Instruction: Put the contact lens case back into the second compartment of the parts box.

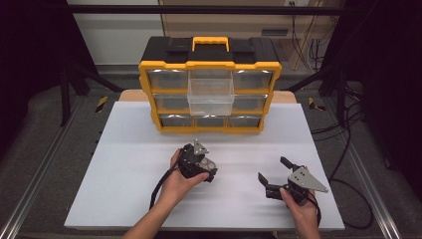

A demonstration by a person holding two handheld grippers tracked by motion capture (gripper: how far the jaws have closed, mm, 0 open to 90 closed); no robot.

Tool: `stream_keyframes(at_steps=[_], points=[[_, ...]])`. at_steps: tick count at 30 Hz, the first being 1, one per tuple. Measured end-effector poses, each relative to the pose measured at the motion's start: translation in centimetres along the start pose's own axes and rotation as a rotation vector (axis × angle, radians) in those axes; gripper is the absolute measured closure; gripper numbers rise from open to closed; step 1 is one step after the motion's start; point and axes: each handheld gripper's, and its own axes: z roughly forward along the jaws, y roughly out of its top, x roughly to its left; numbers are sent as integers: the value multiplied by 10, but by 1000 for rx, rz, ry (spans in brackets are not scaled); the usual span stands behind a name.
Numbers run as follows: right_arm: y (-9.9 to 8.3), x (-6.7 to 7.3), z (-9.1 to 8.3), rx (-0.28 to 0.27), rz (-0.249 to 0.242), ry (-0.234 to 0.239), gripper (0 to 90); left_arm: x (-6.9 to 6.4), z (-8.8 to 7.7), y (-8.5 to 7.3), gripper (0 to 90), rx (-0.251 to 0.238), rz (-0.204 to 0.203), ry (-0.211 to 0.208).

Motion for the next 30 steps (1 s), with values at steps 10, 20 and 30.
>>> stream_keyframes(at_steps=[10, 20, 30], points=[[1, 4, 2, 20, -7, 16, 37, -1, 14, -2, 141, 51, 4, -5], [2, 3, 2, 21, -4, 17, 39, -1, 22, -2, 261, 67, -17, 1], [2, 3, 1, 17, -1, 15, 39, 0, 24, -2, 265, 75, -22, -4]])
